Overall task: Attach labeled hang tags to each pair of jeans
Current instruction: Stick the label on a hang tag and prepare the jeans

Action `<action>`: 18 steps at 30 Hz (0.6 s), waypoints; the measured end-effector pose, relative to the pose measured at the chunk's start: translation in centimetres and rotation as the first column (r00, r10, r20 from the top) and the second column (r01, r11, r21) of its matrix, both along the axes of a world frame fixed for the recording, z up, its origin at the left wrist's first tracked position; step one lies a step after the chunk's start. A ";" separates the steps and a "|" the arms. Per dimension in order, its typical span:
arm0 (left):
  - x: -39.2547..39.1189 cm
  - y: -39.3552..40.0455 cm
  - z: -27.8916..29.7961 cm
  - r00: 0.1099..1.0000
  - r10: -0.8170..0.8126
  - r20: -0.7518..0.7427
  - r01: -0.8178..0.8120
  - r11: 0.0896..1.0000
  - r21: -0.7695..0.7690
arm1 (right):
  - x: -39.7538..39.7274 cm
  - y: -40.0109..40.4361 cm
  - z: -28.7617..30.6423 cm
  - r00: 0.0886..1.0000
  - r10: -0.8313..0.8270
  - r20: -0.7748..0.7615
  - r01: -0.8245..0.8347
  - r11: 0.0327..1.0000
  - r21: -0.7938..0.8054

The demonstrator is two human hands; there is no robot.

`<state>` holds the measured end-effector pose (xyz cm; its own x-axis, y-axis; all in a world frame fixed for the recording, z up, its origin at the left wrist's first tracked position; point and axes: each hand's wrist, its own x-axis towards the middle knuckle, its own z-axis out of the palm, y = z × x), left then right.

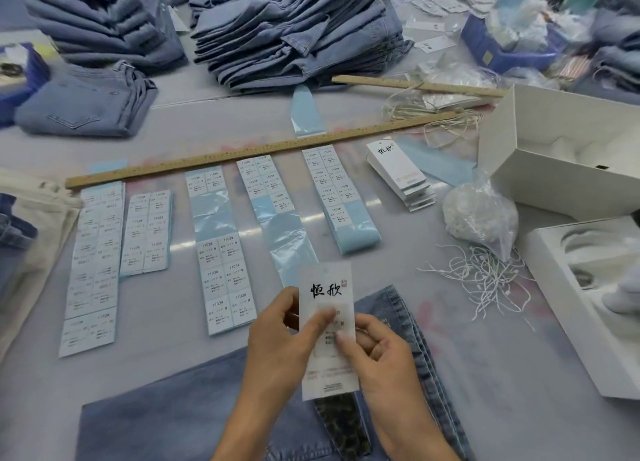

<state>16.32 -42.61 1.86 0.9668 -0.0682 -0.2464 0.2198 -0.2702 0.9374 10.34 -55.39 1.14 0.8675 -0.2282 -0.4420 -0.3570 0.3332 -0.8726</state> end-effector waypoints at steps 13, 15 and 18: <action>-3.7 -1.9 -5.6 0.919 0.281 -0.276 -0.309 0.949 -0.064 | -3.4 -9.3 -2.6 0.990 0.123 -0.065 -0.139 0.828 -0.543; -3.9 -2.1 -5.8 0.926 0.236 -0.293 -0.265 0.962 -0.062 | -0.8 -13.5 -4.3 1.000 0.006 0.027 0.019 0.564 -0.825; -3.9 -2.5 -5.7 0.959 0.150 -0.242 -0.171 0.983 -0.067 | 4.3 -17.8 -7.1 0.997 0.071 0.019 -0.002 0.283 -0.959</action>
<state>12.40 -45.12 -3.84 0.8821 0.0522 -0.4681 0.4707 -0.1338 0.8721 14.64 -73.14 -6.01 0.8981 -0.4256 0.1107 -0.2921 -0.7656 -0.5732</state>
